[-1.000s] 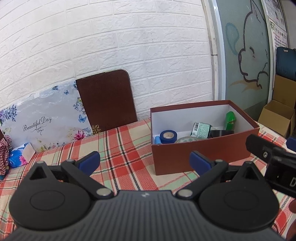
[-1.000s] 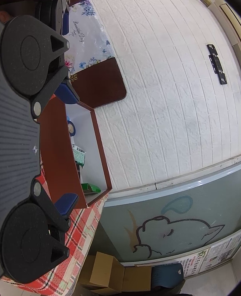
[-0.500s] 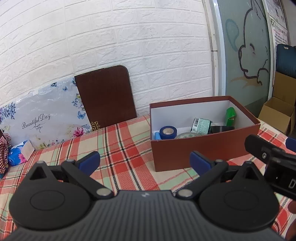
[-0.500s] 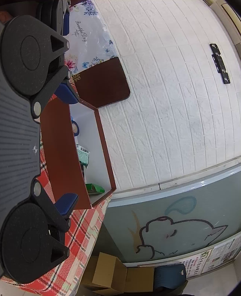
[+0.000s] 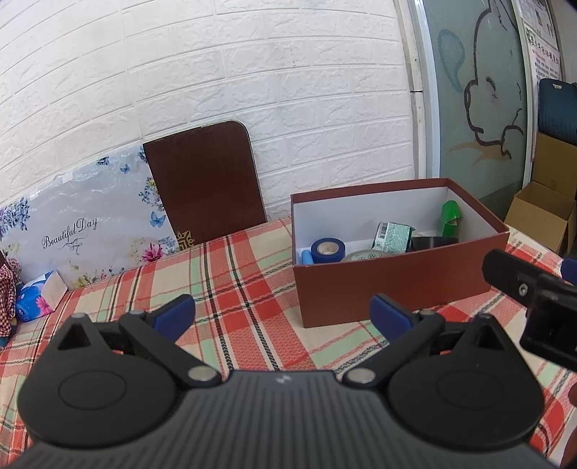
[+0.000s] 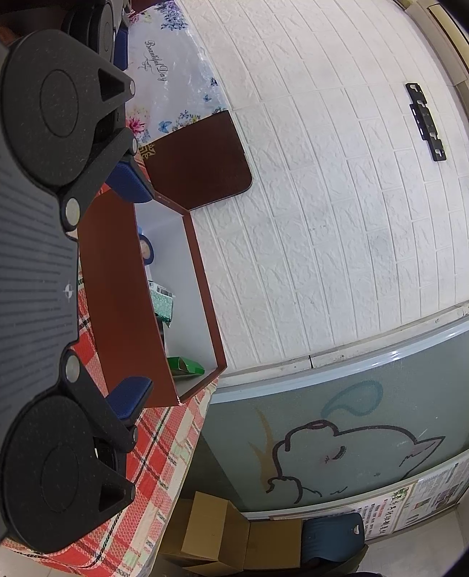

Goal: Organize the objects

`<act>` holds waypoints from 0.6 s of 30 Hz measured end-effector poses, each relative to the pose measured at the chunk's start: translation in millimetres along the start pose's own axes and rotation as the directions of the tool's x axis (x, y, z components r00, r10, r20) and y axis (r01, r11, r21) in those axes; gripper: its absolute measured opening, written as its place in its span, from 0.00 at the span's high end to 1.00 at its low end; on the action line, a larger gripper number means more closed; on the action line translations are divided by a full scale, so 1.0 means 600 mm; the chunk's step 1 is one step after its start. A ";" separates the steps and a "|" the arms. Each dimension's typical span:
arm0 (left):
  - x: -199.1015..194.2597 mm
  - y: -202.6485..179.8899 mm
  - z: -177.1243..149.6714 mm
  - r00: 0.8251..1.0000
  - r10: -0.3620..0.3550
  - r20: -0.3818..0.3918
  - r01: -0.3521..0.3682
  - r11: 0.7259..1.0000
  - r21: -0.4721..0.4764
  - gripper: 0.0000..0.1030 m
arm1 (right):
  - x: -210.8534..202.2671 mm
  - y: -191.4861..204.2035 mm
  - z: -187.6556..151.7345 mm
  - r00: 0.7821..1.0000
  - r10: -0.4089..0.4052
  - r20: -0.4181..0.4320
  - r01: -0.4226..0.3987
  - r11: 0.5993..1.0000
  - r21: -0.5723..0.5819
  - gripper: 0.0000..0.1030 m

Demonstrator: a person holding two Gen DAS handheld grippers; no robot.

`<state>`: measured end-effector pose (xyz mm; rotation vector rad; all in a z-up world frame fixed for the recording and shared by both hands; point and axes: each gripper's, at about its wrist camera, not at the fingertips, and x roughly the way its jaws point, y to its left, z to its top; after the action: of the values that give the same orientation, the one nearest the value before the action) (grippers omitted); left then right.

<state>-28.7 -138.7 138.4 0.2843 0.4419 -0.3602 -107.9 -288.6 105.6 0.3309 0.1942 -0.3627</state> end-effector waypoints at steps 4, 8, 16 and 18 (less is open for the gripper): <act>0.006 0.004 -0.002 1.000 0.000 -0.018 -0.001 1.000 -0.010 0.00 | -0.001 0.001 0.000 1.000 0.001 0.002 -0.001 1.000 -0.001 0.01; 0.014 0.010 -0.003 0.999 0.003 -0.046 -0.004 1.000 -0.023 0.00 | -0.003 0.003 -0.001 1.000 0.000 0.003 0.000 1.000 -0.002 0.01; 0.025 0.023 -0.010 0.996 0.017 -0.087 -0.021 0.999 -0.045 0.00 | -0.001 0.008 -0.003 1.000 0.005 -0.012 -0.005 1.000 -0.008 0.01; 0.030 0.026 -0.010 0.995 0.014 -0.100 -0.019 0.998 -0.054 0.00 | -0.001 0.009 -0.003 1.000 0.004 -0.012 -0.004 1.000 -0.010 0.01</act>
<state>-9.5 -127.5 127.7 0.2528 0.5464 -0.3179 -106.4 -283.2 105.7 0.3236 0.2071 -0.3560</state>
